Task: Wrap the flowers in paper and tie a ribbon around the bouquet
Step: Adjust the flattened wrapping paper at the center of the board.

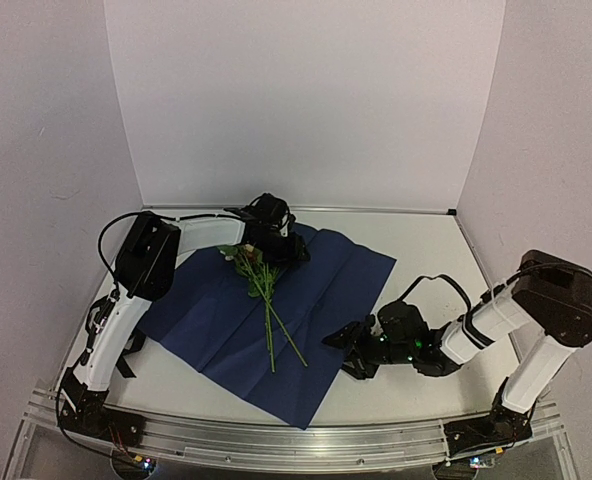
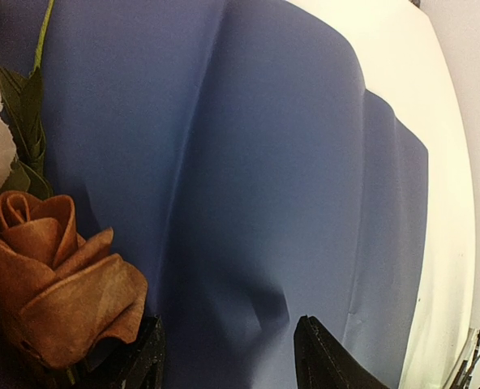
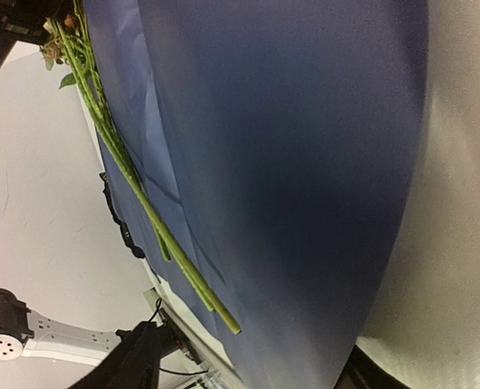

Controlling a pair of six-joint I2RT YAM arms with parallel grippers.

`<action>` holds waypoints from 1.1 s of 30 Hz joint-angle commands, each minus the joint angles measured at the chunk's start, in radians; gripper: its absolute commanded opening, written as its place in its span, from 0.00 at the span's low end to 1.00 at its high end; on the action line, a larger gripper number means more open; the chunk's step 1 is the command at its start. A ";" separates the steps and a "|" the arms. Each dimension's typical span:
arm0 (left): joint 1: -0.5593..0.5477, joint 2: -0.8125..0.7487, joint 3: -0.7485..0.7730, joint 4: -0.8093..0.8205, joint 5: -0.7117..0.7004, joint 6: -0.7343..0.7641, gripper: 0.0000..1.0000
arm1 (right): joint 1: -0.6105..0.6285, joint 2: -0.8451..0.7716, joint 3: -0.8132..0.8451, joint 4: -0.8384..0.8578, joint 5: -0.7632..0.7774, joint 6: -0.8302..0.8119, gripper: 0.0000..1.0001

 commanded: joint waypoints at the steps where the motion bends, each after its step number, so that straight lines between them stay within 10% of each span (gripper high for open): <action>1: -0.004 0.058 -0.012 -0.070 0.023 0.017 0.57 | -0.038 0.048 0.035 -0.062 0.073 -0.049 0.57; 12: -0.004 0.082 0.057 -0.073 0.056 0.033 0.57 | -0.112 0.070 0.086 -0.176 0.136 -0.151 0.40; 21: -0.004 0.087 0.071 -0.079 0.068 0.041 0.57 | -0.138 0.033 0.148 -0.322 0.165 -0.214 0.56; 33: -0.007 0.088 0.067 -0.066 0.099 0.041 0.57 | -0.172 -0.051 0.145 -0.397 0.161 -0.246 0.50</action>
